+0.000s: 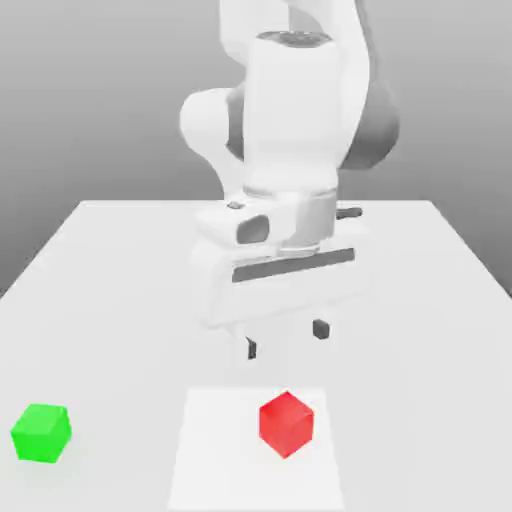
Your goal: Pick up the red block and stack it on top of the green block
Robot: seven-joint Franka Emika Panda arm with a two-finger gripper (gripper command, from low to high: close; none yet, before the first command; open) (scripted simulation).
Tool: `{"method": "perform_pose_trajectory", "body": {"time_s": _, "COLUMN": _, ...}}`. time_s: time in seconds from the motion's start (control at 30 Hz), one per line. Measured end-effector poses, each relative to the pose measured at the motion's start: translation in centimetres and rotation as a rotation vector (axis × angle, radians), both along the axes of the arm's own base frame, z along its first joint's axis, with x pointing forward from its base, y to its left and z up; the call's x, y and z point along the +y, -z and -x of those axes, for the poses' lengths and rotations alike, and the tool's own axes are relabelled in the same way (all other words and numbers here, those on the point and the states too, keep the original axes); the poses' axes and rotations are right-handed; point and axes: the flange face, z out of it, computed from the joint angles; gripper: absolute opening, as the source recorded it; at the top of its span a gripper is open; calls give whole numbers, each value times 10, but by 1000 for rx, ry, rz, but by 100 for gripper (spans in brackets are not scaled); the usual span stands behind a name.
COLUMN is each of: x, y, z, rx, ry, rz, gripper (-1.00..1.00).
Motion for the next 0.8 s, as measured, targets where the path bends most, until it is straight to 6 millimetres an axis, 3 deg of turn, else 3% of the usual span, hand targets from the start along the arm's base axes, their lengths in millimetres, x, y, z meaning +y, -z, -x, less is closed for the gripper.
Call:
{"method": "perform_pose_trajectory", "body": {"time_s": 0.1, "x": 2, "y": 49, "z": 18, "rx": 71, "ry": -63, "rz": -1, "gripper": 0}}
{"method": "perform_pose_trajectory", "body": {"time_s": 0.27, "x": 2, "y": 103, "z": 21, "rx": 83, "ry": -71, "rz": -1, "gripper": 0}}
{"method": "perform_pose_trajectory", "body": {"time_s": 0.3, "x": 2, "y": 109, "z": 22, "rx": 83, "ry": -71, "rz": -1, "gripper": -100}}
{"method": "perform_pose_trajectory", "body": {"time_s": 0.53, "x": 2, "y": 109, "z": 22, "rx": 85, "ry": -71, "rz": -1, "gripper": -100}}
{"method": "perform_pose_trajectory", "body": {"time_s": 0.73, "x": 1, "y": 54, "z": 22, "rx": 85, "ry": -68, "rz": -2, "gripper": -100}}
{"method": "perform_pose_trajectory", "body": {"time_s": 0.8, "x": -25, "y": 47, "z": 15, "rx": 87, "ry": 9, "rz": -7, "gripper": -100}}
